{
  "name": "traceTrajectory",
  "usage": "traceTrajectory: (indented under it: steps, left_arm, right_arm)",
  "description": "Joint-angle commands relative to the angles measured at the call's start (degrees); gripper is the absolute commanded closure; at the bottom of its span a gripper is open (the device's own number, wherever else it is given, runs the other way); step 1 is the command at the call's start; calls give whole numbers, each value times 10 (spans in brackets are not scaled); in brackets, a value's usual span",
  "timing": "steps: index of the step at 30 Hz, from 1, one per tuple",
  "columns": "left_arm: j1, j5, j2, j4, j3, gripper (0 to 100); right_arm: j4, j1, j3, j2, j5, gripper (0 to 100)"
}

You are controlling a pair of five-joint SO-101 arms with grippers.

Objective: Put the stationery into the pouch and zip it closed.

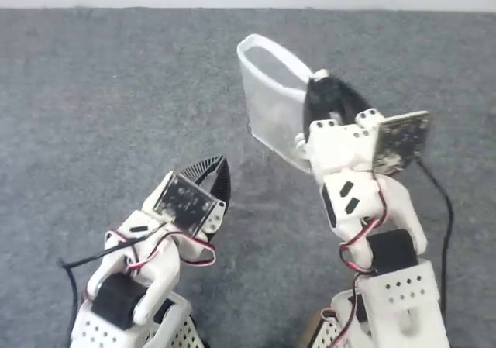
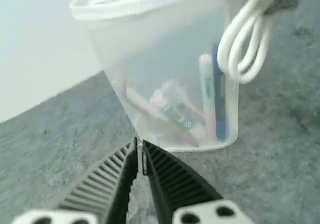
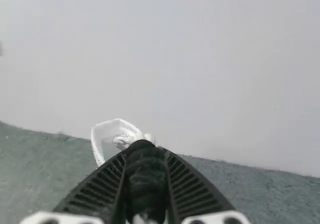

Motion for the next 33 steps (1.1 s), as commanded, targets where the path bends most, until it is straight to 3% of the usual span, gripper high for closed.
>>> traceTrajectory:
  steps: [1, 6, 13, 26, 33]
  left_arm:
    - [-1, 9, -12, -1, -7, 989]
    - [-1, 11, -15, -1, -7, 904]
    - [-21, 141, -16, 12, -18, 718]
    - [-44, 250, -16, 80, -92, 656]
    - [-46, 252, -16, 74, -91, 656]
  right_arm:
    - [19, -46, -12, -13, 47, 992]
    - [43, -99, -15, -13, 96, 992]
    - [145, -145, -100, -13, 99, 992]
    - [172, -214, -180, -7, 102, 992]
    - [270, -233, -224, -6, 105, 992]
